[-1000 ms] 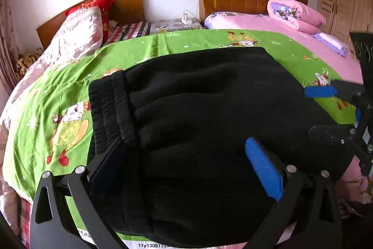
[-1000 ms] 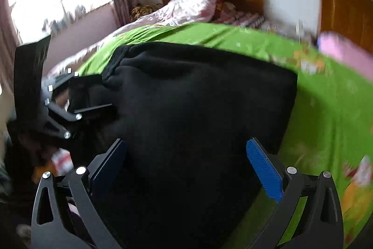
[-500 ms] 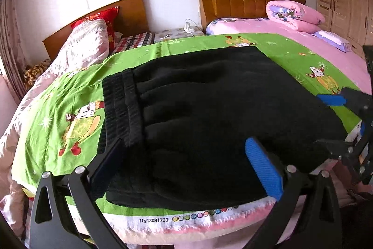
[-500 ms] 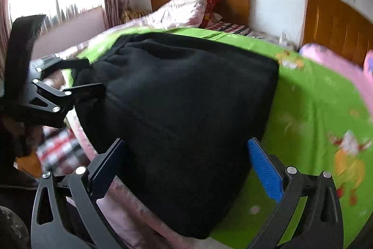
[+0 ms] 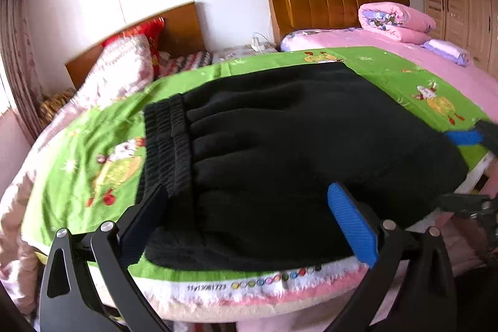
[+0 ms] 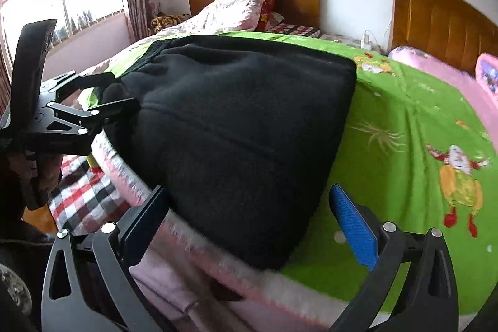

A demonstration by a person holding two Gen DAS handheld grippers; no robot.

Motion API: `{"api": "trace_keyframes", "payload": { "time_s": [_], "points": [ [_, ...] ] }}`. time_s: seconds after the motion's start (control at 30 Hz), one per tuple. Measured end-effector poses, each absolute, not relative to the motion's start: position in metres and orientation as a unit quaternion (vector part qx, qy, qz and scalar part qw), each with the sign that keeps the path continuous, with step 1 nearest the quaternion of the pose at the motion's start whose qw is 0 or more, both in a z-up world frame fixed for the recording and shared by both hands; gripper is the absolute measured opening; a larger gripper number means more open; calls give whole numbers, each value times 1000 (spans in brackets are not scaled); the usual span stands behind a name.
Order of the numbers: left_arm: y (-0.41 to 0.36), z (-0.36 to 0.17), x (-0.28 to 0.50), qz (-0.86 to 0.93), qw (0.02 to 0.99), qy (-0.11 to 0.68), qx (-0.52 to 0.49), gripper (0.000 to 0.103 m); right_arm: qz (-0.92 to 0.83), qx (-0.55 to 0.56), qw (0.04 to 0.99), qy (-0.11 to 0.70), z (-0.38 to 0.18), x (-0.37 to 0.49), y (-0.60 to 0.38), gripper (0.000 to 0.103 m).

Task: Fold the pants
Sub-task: 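Open both grippers and withdraw them from the folded pants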

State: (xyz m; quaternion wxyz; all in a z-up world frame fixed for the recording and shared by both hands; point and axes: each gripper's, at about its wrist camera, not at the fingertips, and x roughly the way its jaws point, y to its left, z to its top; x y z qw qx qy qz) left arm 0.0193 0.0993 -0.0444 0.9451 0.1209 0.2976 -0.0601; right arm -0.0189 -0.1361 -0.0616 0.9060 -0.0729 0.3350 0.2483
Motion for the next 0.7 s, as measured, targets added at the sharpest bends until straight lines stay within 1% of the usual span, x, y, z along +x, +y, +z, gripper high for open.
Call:
{"api": "trace_keyframes", "payload": {
  "time_s": [0.13,0.23,0.33,0.47,0.57,0.63,0.7],
  "points": [
    [100,-48,-7,-35,956,268,118,102,234,-87,916,315,-53,-44,-142,98],
    [117,-38,-33,-30,971,230,50,102,212,-86,929,290,-43,-61,-150,98],
    [136,-9,-55,6,987,160,10,102,188,-49,950,243,-23,-76,-168,99],
    [148,29,-71,51,993,109,-13,102,177,10,967,183,9,-89,-190,99],
    [145,43,-80,75,993,91,-8,102,182,34,969,164,21,-92,-199,99],
    [139,39,-84,71,994,83,-4,102,177,23,970,167,18,-92,-196,99],
    [132,30,-83,72,993,97,0,102,172,2,968,183,8,-89,-190,99]
  ]
}}
